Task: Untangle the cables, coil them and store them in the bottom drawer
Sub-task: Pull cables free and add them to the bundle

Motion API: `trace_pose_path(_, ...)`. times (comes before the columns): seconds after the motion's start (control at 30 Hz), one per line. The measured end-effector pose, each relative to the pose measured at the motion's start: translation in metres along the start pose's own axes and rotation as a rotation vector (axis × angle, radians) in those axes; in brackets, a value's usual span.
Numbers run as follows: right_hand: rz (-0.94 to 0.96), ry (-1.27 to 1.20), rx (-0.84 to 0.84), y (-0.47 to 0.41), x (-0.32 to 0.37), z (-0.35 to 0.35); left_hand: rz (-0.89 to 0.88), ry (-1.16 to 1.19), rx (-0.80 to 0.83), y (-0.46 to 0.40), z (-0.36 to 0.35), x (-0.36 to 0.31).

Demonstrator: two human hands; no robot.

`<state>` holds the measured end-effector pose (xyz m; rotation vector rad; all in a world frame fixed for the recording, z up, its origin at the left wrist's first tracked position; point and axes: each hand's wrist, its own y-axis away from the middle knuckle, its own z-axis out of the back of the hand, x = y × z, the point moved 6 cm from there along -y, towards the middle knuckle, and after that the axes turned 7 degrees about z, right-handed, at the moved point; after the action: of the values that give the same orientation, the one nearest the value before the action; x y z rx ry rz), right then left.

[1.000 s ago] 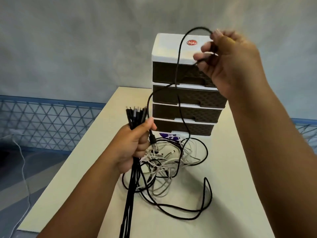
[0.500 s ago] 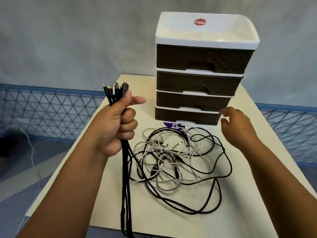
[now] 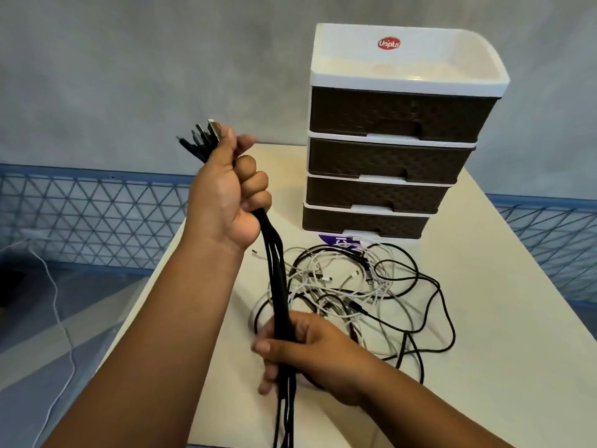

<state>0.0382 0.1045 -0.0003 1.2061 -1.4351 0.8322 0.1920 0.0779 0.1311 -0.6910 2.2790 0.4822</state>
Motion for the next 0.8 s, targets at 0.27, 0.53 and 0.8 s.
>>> trace_pose_path(0.27,-0.026,-0.235,-0.238,0.005,-0.004,0.005,0.231,0.302,-0.141,-0.057,0.066,0.032)
trace_pose_path(0.53,0.055,-0.187,-0.405,0.007,0.001,-0.007,0.414,0.227,0.043,-0.045,0.083,0.083)
trace_pose_path(0.8,0.138,-0.053,-0.327,0.019,0.009,-0.028,0.630,-0.271,0.449,0.056,0.055,0.119)
